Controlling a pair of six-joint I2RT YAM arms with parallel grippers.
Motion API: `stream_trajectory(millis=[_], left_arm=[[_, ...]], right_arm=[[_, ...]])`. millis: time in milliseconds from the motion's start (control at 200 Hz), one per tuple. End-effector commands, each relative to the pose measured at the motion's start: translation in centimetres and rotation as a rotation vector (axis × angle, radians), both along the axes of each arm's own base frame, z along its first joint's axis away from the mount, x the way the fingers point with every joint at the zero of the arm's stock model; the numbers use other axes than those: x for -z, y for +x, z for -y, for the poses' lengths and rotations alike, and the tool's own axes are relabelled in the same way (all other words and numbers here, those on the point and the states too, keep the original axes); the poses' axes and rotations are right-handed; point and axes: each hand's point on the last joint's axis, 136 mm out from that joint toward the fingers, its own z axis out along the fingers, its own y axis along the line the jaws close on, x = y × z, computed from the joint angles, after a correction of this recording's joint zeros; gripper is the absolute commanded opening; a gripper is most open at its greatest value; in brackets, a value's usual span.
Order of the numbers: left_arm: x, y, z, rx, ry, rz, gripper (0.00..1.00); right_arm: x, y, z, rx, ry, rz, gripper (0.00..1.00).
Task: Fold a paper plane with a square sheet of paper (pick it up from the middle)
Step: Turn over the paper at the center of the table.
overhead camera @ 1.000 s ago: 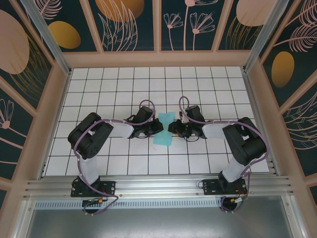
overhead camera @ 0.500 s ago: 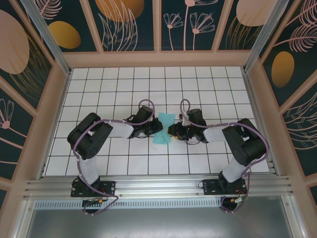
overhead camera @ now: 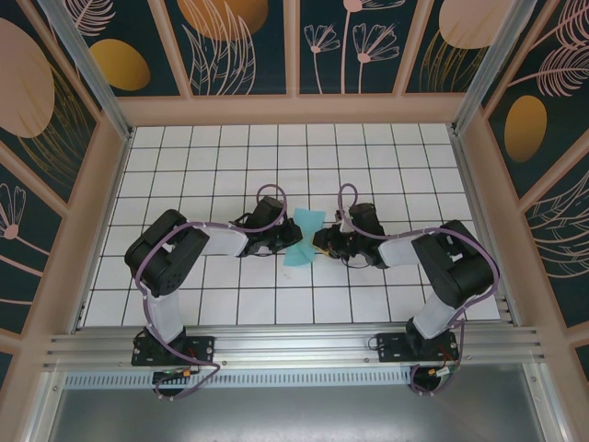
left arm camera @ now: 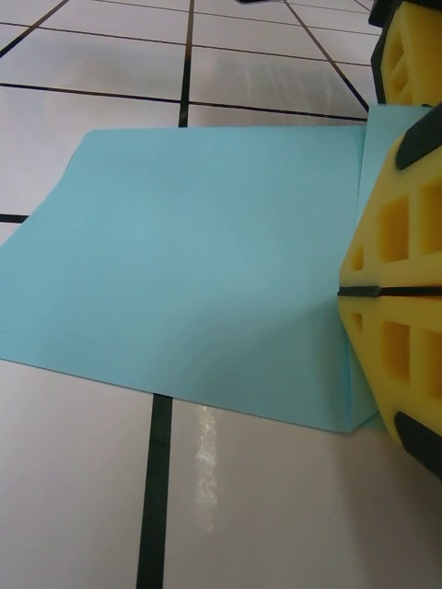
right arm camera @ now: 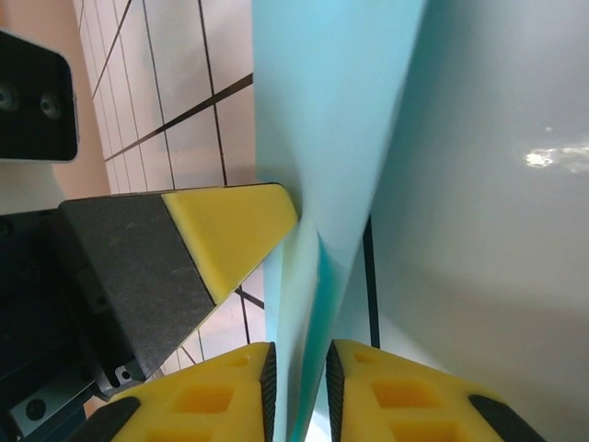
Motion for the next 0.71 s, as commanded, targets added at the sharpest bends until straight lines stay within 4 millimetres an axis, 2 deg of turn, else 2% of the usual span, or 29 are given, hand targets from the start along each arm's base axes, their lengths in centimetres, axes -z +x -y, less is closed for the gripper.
stream_trajectory(millis=[0, 205, 390, 400, 410, 435, 530, 701], left_arm=[[-0.9, -0.1, -0.3, -0.012, -0.009, 0.01, 0.11], [-1.6, 0.0, -0.1, -0.009, -0.026, 0.021, 0.12], [-5.5, 0.6, -0.6, -0.046, -0.061, 0.113, 0.15], [-5.4, 0.6, -0.8, -0.052, -0.054, 0.113, 0.15], [-6.3, 0.7, -0.9, -0.058, -0.063, 0.132, 0.15], [-7.2, 0.9, -1.2, -0.073, -0.06, 0.153, 0.16], [-9.5, 1.3, -2.8, -0.133, -0.031, 0.216, 0.18], [-12.6, 1.8, -6.7, -0.274, 0.031, 0.307, 0.24]], right_arm=[[0.7, 0.4, 0.2, 0.022, -0.007, -0.01, 0.22], [0.3, 0.5, 0.0, 0.014, 0.002, 0.001, 0.1], [-1.0, 1.0, 0.4, -0.002, -0.06, 0.044, 0.03], [-1.0, 0.9, 0.5, -0.002, -0.068, 0.043, 0.03], [-1.1, 1.0, 0.5, -0.004, -0.075, 0.049, 0.03], [-1.2, 1.1, 0.8, -0.004, -0.097, 0.054, 0.02], [-2.4, 1.7, 1.9, 0.005, -0.207, 0.098, 0.0], [-5.7, 3.0, 5.7, 0.037, -0.512, 0.2, 0.0]])
